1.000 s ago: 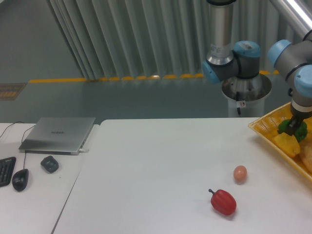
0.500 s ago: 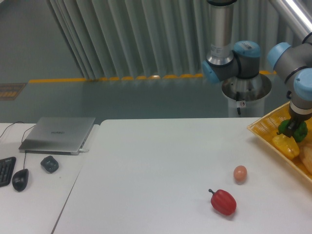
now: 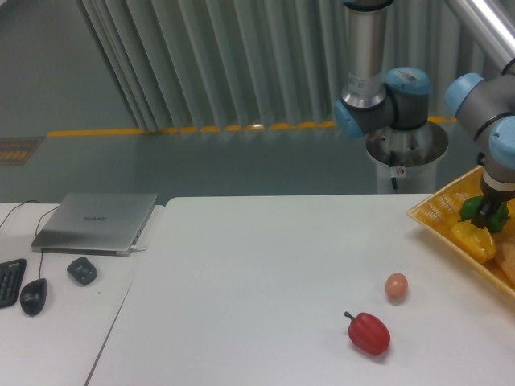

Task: Place the green pepper on the table
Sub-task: 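Close the gripper on the green pepper's stem, then lift the green pepper out of the basket and over its rim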

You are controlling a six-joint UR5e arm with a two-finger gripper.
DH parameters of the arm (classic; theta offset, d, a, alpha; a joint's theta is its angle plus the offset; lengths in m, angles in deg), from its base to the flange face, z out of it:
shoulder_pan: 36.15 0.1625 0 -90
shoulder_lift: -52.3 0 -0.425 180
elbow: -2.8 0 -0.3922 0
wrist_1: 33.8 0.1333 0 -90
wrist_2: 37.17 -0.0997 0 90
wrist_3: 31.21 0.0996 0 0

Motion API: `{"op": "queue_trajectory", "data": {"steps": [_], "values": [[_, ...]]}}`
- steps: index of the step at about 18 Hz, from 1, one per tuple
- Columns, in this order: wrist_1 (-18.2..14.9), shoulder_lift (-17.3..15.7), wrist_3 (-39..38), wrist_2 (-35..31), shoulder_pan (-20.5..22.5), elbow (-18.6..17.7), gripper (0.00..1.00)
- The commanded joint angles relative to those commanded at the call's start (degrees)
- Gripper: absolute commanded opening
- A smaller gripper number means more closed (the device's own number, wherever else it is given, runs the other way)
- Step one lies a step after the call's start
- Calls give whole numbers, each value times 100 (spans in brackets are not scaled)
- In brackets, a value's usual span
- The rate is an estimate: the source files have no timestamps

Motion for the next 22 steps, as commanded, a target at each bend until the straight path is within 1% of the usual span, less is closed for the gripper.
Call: {"op": "queue_trajectory", "data": {"steps": [2,3,5,9,11,14,15,17,18,20,21,22], "values": [[0,9,-88,-9,-9,9,62],[0,0,-158,-9,-9,9,56],[0,0,-176,-44,0,26,52],[9,26,-167,-123,61,70,50],[9,26,-167,-193,70,105,43],[-26,26,-159,-229,70,281,43],[-200,-8,-176,-229,62,499,43],[-648,-35,-342,-194,53,790,43],[-746,-53,-517,-176,35,869,43],[-896,-62,-598,-132,35,1028,43],[-983,-62,-668,16,53,1107,43],[-1045,-62,-790,296,88,1203,43]]}}
